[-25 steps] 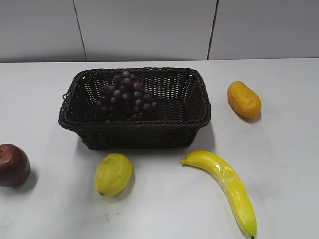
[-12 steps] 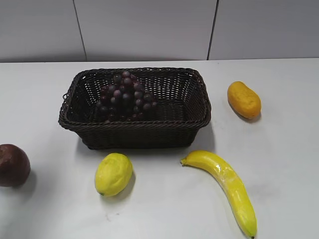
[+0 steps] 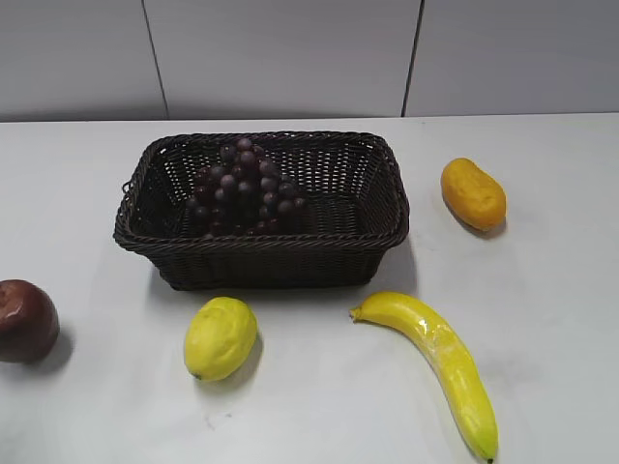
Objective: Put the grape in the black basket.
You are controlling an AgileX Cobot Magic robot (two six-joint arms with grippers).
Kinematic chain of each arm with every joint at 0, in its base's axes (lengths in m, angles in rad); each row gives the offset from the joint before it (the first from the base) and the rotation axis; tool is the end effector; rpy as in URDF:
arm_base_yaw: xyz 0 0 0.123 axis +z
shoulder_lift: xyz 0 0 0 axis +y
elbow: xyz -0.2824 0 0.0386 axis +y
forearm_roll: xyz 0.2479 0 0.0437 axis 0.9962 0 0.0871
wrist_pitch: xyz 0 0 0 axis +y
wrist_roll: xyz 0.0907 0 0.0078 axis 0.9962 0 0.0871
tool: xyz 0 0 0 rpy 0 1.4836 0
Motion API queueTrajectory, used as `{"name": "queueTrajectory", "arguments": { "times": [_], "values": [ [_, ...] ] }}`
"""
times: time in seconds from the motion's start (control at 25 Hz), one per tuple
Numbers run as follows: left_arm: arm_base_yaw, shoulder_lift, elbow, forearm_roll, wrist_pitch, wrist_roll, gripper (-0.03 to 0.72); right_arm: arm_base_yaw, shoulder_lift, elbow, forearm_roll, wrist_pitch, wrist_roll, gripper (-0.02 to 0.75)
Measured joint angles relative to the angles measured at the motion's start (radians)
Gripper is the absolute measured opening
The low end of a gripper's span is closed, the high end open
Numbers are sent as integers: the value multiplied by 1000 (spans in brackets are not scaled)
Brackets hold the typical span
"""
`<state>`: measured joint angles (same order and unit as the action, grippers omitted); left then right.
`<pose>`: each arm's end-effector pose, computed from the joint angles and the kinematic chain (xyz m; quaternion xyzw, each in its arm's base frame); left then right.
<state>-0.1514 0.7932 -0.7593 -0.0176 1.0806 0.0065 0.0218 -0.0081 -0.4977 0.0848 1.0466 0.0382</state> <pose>0.1239 -0.0203 0.3086 0.0741 0.9604 -0.0280 0.2671 -0.0055 0.0066 0.2779 0.0055 0.8472 0.0582 0.5280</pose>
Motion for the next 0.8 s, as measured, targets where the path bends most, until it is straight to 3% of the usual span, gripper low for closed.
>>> {"name": "queueTrajectory", "arguments": {
  "times": [0.48,0.8],
  "values": [
    [0,-625,214,-23,41,-1,592,0,0,0,0,0,0,538],
    [0,-718,264,11,6,-7,592,0,0,0,0,0,0,538]
  ]
}}
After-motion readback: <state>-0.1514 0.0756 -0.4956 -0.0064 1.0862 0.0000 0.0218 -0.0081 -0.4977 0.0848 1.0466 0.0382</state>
